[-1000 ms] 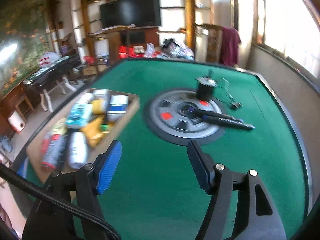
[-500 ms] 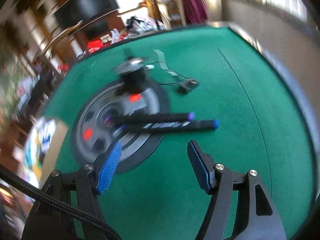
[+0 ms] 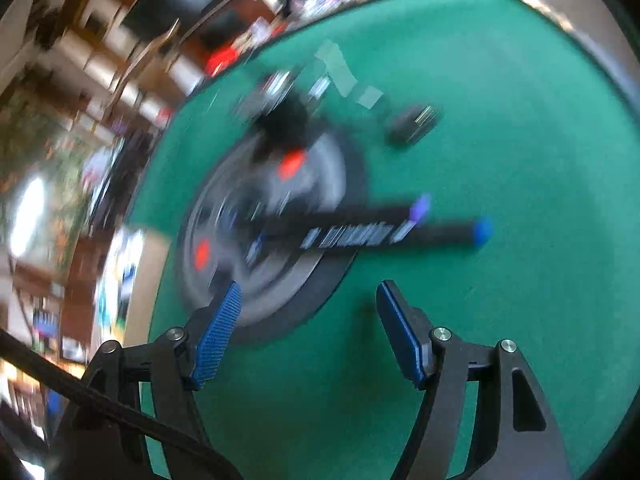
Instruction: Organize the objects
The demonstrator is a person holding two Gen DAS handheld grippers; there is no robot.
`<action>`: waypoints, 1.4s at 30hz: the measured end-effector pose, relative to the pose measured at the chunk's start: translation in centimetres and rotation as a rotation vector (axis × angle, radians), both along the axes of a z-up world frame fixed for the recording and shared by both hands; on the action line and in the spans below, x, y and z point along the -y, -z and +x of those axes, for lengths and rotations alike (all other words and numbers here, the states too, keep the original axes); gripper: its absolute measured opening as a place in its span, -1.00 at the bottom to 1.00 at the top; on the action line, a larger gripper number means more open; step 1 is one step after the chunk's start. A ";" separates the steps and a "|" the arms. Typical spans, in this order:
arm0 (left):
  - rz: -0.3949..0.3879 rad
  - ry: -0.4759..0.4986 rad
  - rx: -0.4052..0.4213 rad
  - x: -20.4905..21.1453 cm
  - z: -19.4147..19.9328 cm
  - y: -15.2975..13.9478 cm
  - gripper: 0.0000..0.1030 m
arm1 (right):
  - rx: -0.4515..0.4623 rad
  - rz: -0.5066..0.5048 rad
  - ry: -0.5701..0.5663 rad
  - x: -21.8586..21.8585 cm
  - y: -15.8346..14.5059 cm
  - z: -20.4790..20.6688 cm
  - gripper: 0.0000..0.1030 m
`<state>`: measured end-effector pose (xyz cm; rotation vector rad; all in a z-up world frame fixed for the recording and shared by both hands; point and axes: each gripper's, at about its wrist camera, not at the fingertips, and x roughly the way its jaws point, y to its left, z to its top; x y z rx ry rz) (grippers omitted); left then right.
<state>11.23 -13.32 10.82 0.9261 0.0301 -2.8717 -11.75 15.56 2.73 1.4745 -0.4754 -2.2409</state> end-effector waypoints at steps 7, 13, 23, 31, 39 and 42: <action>0.019 0.005 0.001 0.2 0.0 0.1 0.97 | -0.134 0.064 0.058 0.1 -3.1 1.3 0.40; 0.025 0.012 0.005 0.2 0.1 0.1 0.97 | -0.085 0.118 0.236 -3.3 -1.3 -3.5 0.40; 0.041 0.027 0.030 -0.1 -0.8 1.1 0.97 | -0.038 0.178 -0.087 1.8 -0.3 1.3 0.44; 0.043 0.044 0.043 -0.8 -0.5 1.3 0.97 | -0.059 0.211 -0.254 7.0 -0.5 5.4 0.43; 0.181 0.194 0.133 -4.5 -2.5 1.7 0.97 | -0.255 0.403 -0.014 4.8 -3.1 0.4 0.43; 0.198 0.224 0.193 -6.6 -3.8 2.6 0.97 | -0.183 0.376 -0.014 4.2 -1.6 -2.6 0.43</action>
